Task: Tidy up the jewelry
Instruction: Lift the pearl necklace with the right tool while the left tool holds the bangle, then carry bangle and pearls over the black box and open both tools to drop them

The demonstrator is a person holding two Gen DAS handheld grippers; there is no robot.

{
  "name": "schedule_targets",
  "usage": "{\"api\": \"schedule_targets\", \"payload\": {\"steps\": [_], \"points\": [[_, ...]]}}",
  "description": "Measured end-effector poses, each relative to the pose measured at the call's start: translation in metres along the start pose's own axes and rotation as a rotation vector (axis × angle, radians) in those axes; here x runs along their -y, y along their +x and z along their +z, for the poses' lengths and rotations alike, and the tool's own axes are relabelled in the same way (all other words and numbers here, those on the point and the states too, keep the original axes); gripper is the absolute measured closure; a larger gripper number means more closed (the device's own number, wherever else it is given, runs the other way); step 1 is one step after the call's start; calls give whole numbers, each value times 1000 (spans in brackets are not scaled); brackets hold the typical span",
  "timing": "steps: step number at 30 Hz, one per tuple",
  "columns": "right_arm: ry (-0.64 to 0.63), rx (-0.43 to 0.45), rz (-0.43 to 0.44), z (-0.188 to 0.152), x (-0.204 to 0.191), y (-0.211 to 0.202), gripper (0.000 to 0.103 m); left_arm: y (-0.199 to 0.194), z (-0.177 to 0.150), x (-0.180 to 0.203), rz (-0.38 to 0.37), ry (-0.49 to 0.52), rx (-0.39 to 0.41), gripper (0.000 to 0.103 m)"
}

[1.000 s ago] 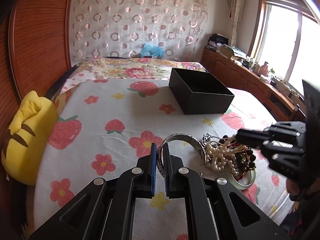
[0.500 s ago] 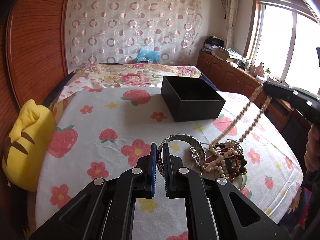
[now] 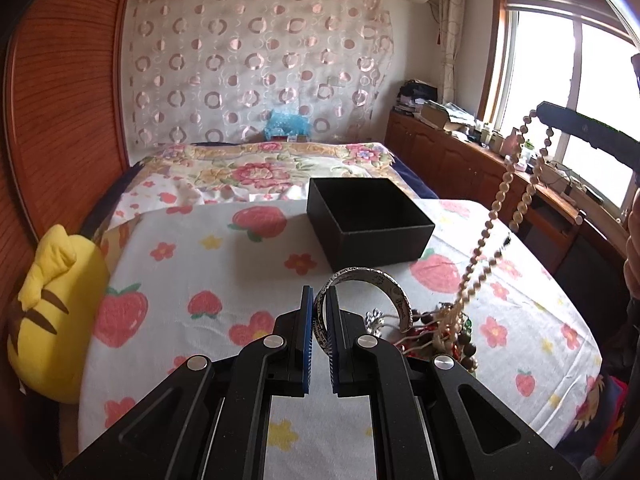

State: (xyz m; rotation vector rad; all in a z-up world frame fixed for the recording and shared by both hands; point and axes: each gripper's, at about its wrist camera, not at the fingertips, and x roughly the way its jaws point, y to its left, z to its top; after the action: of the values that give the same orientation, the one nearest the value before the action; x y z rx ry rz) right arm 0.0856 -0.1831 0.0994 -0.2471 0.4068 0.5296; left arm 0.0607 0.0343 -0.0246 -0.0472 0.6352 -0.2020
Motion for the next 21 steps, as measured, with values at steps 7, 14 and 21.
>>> {"api": "schedule_targets", "payload": {"steps": [7,14,21], "points": [[-3,25,-23,20,11,1,95,9,14,6,-9,23,6,98],[0,38,-44,40,31,19,95,37,40,11,-15,50,2,98],[10,54,-36,60,50,40,94,72,67,15,-26,48,-11,98]]}}
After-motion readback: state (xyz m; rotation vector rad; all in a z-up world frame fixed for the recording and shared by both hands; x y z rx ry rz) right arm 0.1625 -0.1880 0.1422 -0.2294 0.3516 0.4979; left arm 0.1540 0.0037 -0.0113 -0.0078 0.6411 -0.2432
